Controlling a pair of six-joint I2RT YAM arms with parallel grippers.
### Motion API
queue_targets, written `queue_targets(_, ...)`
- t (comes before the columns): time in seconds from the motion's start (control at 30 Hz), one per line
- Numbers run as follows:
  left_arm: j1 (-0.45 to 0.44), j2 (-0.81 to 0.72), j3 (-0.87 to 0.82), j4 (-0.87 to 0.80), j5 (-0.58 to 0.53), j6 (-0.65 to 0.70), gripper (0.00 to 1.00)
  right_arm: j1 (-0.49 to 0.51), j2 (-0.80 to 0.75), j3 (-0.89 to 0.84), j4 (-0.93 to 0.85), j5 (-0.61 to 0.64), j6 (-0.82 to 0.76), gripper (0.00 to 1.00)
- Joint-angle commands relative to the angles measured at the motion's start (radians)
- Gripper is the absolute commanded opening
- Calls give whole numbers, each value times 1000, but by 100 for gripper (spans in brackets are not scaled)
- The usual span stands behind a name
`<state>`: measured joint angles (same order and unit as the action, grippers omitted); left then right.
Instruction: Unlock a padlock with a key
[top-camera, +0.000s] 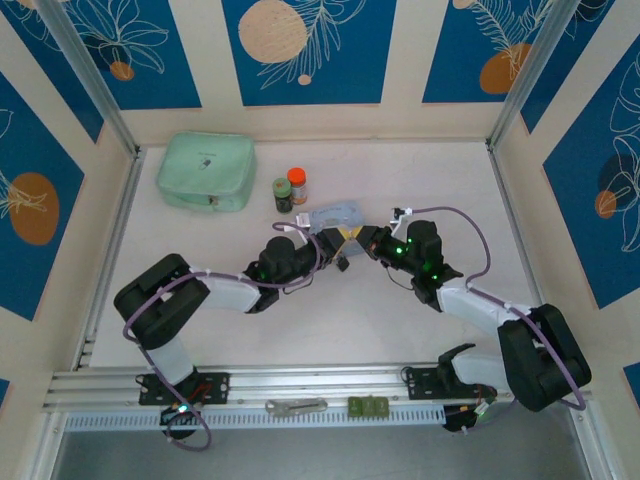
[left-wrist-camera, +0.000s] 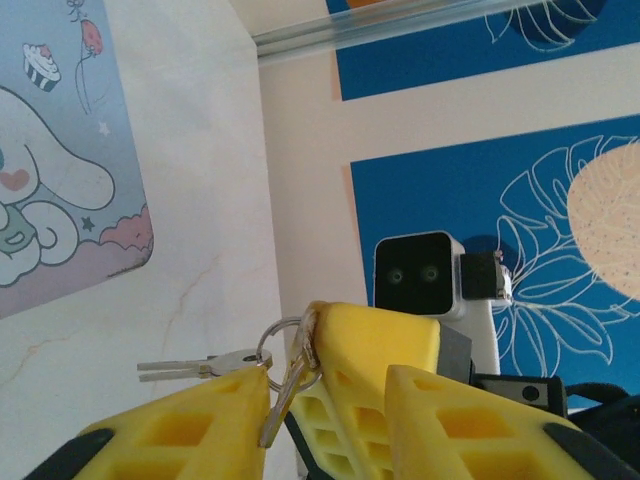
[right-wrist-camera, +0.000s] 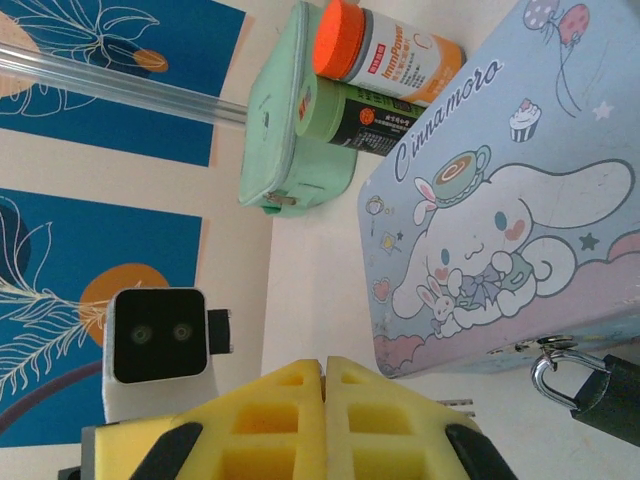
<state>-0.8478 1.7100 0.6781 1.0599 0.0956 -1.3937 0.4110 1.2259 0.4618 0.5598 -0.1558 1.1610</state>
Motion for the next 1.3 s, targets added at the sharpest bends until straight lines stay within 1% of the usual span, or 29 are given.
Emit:
queue_targets(0.0,-7,2,23,42,1,-7,29,8,12,-17,38,23,10,0)
queue_targets(0.13,-8,6,23,43,0,-10,22,9,17,-18,41,23,10,0)
queue_targets(0.17,-7,8,23,43,-2,-10,18,9,15,-21,42,22,9,0)
queue_targets(0.27,-6,8,23,39,-3,-2,0,10,2,-25,36,16,2,0)
queue_targets(0.3,-2,7,22,34,1,6,0,8,-5,-26,32,5,-9,0)
queue_targets(0.33,4,5,20,28,10,17,0,3,-16,-23,24,-13,-27,3)
queue_targets(0.4,30,-3,16,7,59,50,0,-20,-48,5,-62,-78,-104,23)
queue_targets(0.47,62,-16,15,-28,128,77,0,-51,-84,38,-181,-149,-199,37)
queue_targets(0.5,81,-25,16,-54,173,96,0,-70,-104,46,-225,-187,-248,42)
queue_targets(0.57,111,-46,25,-123,252,139,0,-108,-136,55,-295,-256,-315,47)
queue_targets(0.63,136,-70,45,-194,337,192,0,-153,-157,50,-320,-342,-359,48)
queue_targets(0.73,172,-83,92,-278,499,263,0,-211,-165,49,-327,-486,-411,48)
queue_targets(0.83,185,-81,156,-363,668,342,0,-235,-148,61,-317,-606,-445,42)
queue_targets(0.9,185,-84,197,-436,757,406,0,-236,-138,71,-307,-651,-462,40)
queue_targets(1.0,185,-104,239,-585,808,509,0,-241,-139,76,-286,-674,-472,38)
queue_targets(1.17,185,-157,297,-852,814,699,0,-250,-151,88,-293,-666,-489,38)
queue_targets(1.27,187,-181,328,-971,812,788,0,-248,-153,87,-298,-666,-498,39)
